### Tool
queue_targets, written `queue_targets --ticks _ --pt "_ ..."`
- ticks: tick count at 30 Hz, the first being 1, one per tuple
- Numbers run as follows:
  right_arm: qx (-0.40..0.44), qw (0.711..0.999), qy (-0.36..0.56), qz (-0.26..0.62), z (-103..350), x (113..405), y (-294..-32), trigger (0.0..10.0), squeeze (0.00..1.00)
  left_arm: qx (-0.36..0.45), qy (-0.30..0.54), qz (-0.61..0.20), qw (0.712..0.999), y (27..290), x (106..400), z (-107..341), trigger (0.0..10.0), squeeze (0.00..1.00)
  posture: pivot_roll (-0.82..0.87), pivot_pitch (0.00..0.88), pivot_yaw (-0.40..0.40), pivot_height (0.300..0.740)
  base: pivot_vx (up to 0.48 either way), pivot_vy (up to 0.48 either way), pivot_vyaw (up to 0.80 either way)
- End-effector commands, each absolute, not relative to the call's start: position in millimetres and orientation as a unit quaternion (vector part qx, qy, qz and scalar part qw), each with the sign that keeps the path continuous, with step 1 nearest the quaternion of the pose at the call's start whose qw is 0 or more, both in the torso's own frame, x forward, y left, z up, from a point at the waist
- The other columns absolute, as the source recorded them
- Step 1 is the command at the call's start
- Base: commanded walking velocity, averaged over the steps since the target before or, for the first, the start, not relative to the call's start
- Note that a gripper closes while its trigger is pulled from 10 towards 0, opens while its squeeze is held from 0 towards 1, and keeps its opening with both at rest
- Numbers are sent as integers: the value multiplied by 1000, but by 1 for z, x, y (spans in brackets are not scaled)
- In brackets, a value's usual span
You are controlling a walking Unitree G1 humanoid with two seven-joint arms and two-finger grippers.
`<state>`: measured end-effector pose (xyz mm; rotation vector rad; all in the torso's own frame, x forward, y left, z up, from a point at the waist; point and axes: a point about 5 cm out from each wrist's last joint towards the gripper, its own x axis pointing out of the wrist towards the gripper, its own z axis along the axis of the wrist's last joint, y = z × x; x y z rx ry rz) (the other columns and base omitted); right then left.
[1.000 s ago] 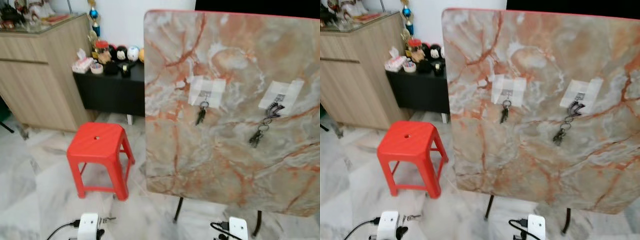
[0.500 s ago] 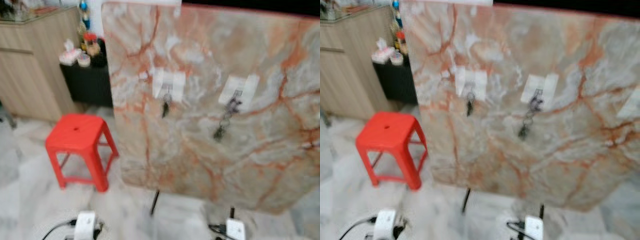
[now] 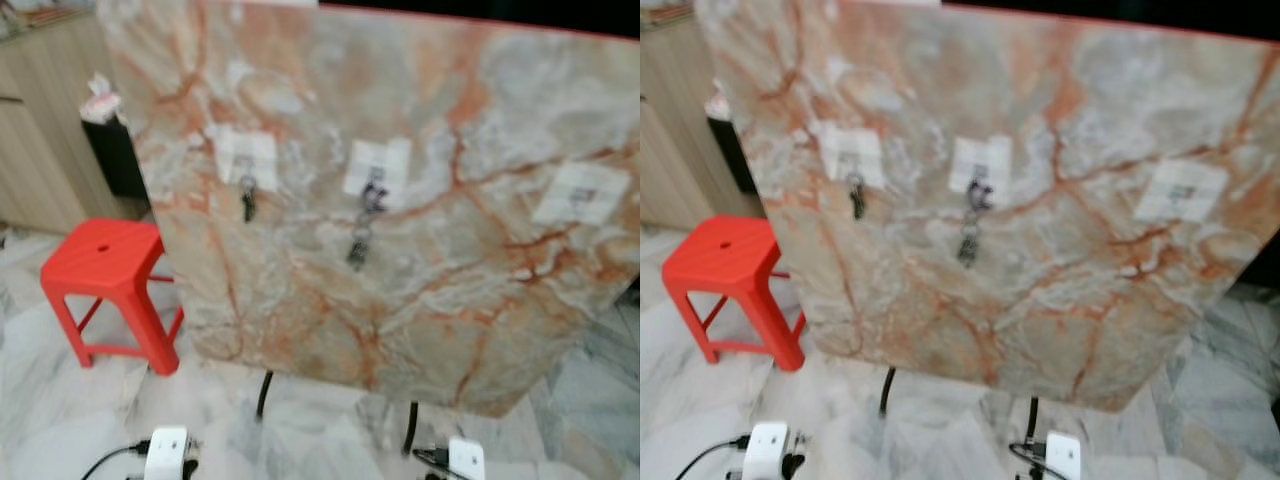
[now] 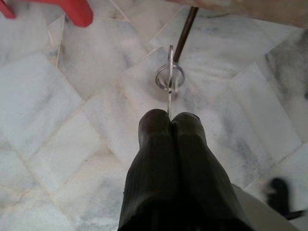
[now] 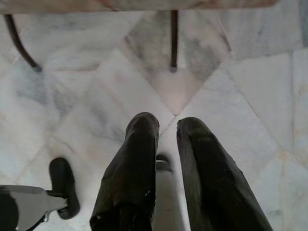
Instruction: Hang keys on a hook
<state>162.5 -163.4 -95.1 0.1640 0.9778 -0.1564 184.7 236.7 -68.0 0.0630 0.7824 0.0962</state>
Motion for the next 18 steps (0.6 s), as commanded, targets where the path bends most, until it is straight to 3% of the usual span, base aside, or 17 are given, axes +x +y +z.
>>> queue_targets --ticks 1,18 --pt "72 873 476 -83 -96 159 -170 10000 0 24 383 41 922 230 185 -70 10000 0 33 0 -33 740 0 -390 0" --pt "72 873 475 -82 -96 161 -169 10000 0 22 387 44 921 231 183 -71 10000 0 34 0 -37 740 0 -388 0"
